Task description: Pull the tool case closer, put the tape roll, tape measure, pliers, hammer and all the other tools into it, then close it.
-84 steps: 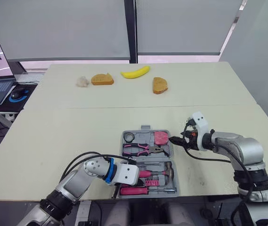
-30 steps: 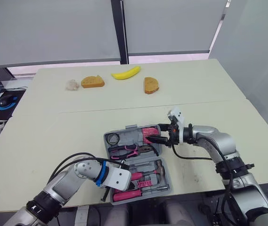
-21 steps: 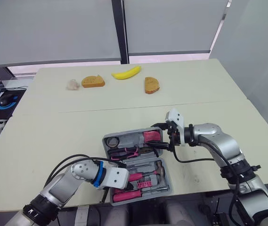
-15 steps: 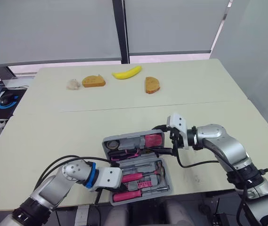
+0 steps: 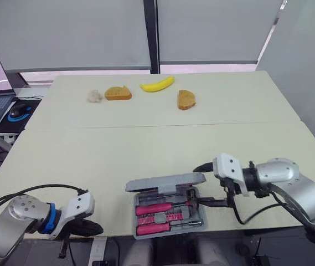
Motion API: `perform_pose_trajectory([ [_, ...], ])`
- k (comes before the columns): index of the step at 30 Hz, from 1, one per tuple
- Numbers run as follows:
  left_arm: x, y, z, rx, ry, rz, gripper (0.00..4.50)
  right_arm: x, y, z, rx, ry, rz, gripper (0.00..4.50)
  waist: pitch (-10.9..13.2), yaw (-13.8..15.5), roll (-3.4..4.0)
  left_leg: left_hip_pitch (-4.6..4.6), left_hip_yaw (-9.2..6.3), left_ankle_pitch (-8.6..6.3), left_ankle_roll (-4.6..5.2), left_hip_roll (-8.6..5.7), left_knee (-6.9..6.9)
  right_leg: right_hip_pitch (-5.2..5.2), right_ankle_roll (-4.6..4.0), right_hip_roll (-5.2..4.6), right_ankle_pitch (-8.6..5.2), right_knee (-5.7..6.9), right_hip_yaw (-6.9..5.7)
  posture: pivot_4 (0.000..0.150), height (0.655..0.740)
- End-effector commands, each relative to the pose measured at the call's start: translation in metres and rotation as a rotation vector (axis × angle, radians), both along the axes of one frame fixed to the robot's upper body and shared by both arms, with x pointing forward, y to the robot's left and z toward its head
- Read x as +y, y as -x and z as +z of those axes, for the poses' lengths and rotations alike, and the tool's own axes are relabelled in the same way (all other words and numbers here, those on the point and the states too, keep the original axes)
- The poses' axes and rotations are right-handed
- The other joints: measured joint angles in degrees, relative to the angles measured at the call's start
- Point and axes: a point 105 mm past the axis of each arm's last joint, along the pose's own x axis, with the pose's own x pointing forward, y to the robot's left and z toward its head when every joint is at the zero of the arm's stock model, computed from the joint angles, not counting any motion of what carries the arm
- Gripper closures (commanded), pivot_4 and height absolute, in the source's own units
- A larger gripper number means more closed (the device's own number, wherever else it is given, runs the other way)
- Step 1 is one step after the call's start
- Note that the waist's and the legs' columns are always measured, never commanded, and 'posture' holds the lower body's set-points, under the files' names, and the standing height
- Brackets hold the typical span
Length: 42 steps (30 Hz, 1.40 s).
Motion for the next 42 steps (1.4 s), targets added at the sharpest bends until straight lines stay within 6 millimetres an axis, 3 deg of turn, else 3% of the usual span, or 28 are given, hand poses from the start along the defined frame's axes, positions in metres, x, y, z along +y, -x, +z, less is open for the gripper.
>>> perform_pose_trajectory([
  [1, 0.007, -0.015, 0.003, -0.098, -0.017, 0.081, 4.50, -0.019, 0.017, 0.013, -0.019, 0.085, 0.027, 0.02, 0.0, 0.5, -0.07, -0.04, 0.00, 0.00, 0.00, 0.00, 0.01, 0.00, 0.01, 0.00, 0.00, -0.01, -0.01, 0.150, 0.7400],
  [4, -0.005, -0.025, 0.004, -0.142, 0.016, 0.122, 4.50, -0.043, 0.018, 0.013, -0.037, 0.192, -0.018, 0.02, 0.1, 0.7, -0.14, -0.04, 0.01, 0.00, 0.00, 0.01, 0.04, 0.03, 0.04, -0.02, 0.02, -0.04, 0.00, 0.150, 0.7400],
  [6, -0.017, -0.027, 0.005, -0.154, 0.039, 0.117, 4.50, -0.048, 0.013, 0.011, -0.080, 0.220, -0.047, 0.02, 0.0, 0.6, -0.27, -0.03, 0.01, 0.00, 0.00, 0.05, 0.05, 0.05, 0.04, -0.01, 0.02, -0.04, 0.00, 0.150, 0.7400],
  [14, -0.051, -0.034, -0.004, -0.194, 0.027, 0.073, 4.50, -0.033, 0.003, -0.033, -0.151, 0.301, -0.015, 0.02, 0.1, 0.4, -0.30, -0.04, 0.10, 0.00, -0.01, 0.08, 0.01, 0.02, 0.03, 0.02, 0.02, -0.02, 0.05, 0.150, 0.7400],
  [17, -0.058, -0.030, -0.009, -0.176, 0.017, 0.056, 4.50, -0.026, -0.004, -0.049, -0.161, 0.327, -0.006, 0.56, 0.1, 0.4, -0.29, -0.02, 0.11, 0.00, -0.01, 0.07, 0.02, 0.02, 0.03, 0.02, 0.02, -0.02, 0.05, 0.150, 0.7400],
  [22, -0.074, -0.028, -0.011, -0.174, 0.041, 0.038, 4.50, -0.023, -0.009, -0.067, -0.152, 0.381, 0.020, 2.18, 0.1, 0.5, -0.30, -0.03, 0.09, 0.00, -0.01, 0.02, 0.03, 0.03, 0.03, 0.01, 0.02, -0.02, 0.05, 0.150, 0.7400],
  [23, -0.081, -0.029, -0.011, -0.179, 0.056, 0.027, 4.50, -0.020, -0.011, -0.071, -0.150, 0.388, 0.030, 2.18, 0.1, 0.5, -0.30, -0.03, 0.09, 0.00, -0.01, 0.01, 0.04, 0.04, 0.03, 0.00, 0.02, -0.02, 0.04, 0.150, 0.7400],
  [34, -0.105, -0.038, -0.010, -0.212, 0.103, -0.030, 4.50, -0.002, -0.007, -0.085, -0.128, 0.370, 0.073, 4.39, 0.1, 0.5, -0.31, 0.00, 0.02, 0.01, -0.02, -0.02, 0.07, 0.09, 0.03, 0.01, 0.03, 0.00, 0.02, 0.150, 0.7400],
  [42, -0.113, -0.045, -0.010, -0.237, 0.113, -0.045, 4.50, 0.000, -0.003, -0.084, -0.105, 0.360, 0.070, 4.49, 0.1, 0.6, -0.31, 0.01, 0.00, 0.01, -0.02, -0.04, 0.09, 0.11, 0.04, 0.01, 0.03, 0.01, 0.00, 0.150, 0.7400],
])
